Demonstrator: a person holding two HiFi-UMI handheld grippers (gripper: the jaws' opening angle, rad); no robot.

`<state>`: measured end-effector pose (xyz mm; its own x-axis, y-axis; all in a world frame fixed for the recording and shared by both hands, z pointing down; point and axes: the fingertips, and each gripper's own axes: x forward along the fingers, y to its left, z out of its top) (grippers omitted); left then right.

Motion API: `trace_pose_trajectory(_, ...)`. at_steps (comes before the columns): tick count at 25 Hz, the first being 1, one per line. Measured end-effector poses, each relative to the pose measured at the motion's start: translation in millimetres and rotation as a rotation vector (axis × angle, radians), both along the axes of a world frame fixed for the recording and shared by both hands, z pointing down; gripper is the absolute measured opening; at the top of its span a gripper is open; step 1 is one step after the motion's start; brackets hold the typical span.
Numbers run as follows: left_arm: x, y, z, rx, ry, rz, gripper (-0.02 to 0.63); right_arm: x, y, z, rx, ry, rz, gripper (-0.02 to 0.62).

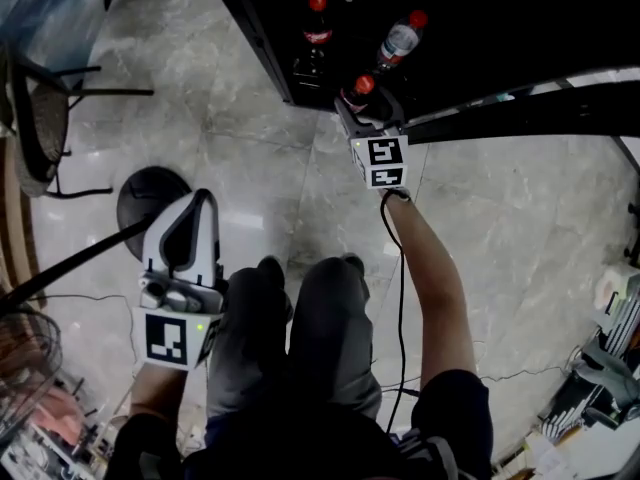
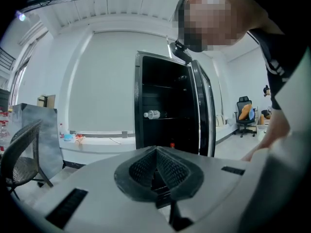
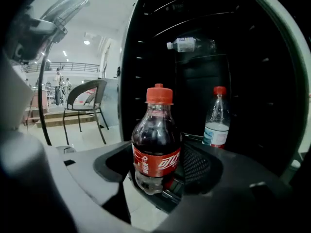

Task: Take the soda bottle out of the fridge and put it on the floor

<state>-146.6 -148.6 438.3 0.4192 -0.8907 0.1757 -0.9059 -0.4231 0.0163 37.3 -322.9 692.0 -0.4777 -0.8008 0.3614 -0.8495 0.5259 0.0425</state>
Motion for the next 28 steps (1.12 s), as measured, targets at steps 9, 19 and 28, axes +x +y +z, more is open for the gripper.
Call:
trace_pose_trajectory(9, 6, -1, 25, 0.036, 0.004, 0.029, 0.024, -5, 78, 45, -0.049, -0.006, -0.087, 0.308)
trace_pose_trajectory(19, 3, -5, 74, 0.027, -0.031, 0.027, 0.023, 21, 120, 147, -0.108, -0.008, -0.049, 0.308)
trace_pose_trajectory(28, 6, -4, 115, 0.041, -0.041, 0.051, 0.023, 35, 129, 203, -0.110, 0.011, -0.035, 0.308)
